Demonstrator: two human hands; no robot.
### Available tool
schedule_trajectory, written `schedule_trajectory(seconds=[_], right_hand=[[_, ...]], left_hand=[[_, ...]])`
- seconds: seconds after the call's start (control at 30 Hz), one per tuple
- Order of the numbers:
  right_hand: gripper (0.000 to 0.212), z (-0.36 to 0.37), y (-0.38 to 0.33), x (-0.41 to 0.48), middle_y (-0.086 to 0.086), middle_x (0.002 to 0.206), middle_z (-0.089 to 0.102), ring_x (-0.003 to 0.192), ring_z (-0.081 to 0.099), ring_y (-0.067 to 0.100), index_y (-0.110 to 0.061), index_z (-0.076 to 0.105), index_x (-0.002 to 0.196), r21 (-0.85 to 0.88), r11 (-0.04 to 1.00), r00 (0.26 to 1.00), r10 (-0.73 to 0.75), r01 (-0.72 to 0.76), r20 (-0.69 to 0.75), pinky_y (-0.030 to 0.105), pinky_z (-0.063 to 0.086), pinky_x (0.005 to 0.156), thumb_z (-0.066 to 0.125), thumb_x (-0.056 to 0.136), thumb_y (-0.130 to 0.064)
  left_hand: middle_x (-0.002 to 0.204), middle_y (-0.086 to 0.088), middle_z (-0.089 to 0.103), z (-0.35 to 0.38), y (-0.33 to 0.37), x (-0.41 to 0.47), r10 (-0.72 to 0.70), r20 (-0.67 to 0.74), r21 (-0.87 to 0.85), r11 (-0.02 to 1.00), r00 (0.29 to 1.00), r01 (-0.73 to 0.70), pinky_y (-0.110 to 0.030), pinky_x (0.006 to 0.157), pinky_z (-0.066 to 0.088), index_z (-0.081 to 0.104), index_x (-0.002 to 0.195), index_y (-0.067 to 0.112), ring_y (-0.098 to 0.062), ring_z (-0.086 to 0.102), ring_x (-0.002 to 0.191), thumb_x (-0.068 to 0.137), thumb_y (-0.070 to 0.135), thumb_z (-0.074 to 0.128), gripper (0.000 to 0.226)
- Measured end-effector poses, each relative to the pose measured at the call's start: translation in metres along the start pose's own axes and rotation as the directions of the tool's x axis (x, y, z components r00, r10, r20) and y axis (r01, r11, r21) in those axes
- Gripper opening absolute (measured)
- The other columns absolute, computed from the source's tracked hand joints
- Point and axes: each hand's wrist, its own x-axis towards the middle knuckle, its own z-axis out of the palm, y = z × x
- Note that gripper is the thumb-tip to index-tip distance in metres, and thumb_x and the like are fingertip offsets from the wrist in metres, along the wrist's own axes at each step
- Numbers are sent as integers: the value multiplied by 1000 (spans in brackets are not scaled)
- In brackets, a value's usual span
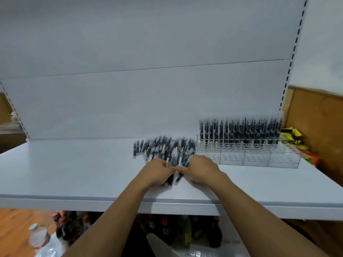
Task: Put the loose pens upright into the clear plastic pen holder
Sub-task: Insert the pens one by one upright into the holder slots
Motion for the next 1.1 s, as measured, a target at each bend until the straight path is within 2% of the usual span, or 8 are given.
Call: schedule_trajectory(seconds=[0.23,0.37,0.5,0.67,0.77,0.87,0.97,1.1], right_hand=[[49,10,-22,14,1,60,46,55,43,16,-16,42,60,78,996,999,33,-33,-4,28,30,47,54,94,-49],[38,10,-26,21,4,67,59,72,61,24,-14,52,64,203,977,998,52,-58,38,30,47,64,55,93,-38],[39,12,-20,22,-1,46,58,45,56,10,-12,59,58,453,885,994,86,-104,61,18,42,47,62,92,-32],[27,7,-11,14,3,56,62,52,56,14,-15,56,64,622,780,994,101,-58,-34,28,48,57,62,89,-24],[17,-1,-4,8,2,67,63,52,50,12,-15,55,77,701,713,992,104,-26,-69,19,41,48,64,87,-26],[18,-14,6,2,1,67,64,54,51,11,-11,61,82,709,705,992,69,24,-102,27,41,58,65,86,-28],[14,-28,21,-1,-6,63,60,48,49,2,-15,62,88,766,638,989,55,73,-140,23,38,55,68,85,-28],[13,-50,48,-2,-6,58,56,52,48,7,-16,60,87,795,586,977,27,155,-210,24,37,53,70,86,-25]], left_hand=[[67,-13,72,0,-10,-1,-10,-53,-220,976,999,-2,-41,78,58,62,76,5,-20,67,61,96,34,53,36],[67,-16,69,0,-13,2,-28,-78,-269,963,997,6,-40,75,58,55,73,13,-24,68,62,95,38,55,34],[65,-3,61,-1,-18,5,-35,-121,-341,940,992,-9,-33,62,51,53,70,15,-17,59,58,94,40,59,34],[78,-10,68,1,-15,10,50,-151,-430,896,987,-111,-45,81,54,66,80,10,-17,61,71,93,37,60,31],[70,4,69,2,-9,14,88,-183,-496,852,979,-169,-32,69,54,69,83,16,-8,63,67,93,37,61,25],[66,7,66,3,2,20,119,-212,-521,826,970,-215,-17,57,46,68,84,13,-3,59,58,94,37,60,27],[63,6,61,9,17,28,154,-236,-543,798,959,-262,-16,53,42,65,81,11,-5,51,55,94,37,60,30],[71,5,70,26,47,41,227,-216,-623,717,950,-313,-15,56,49,69,82,19,-3,62,63,95,31,61,20]])
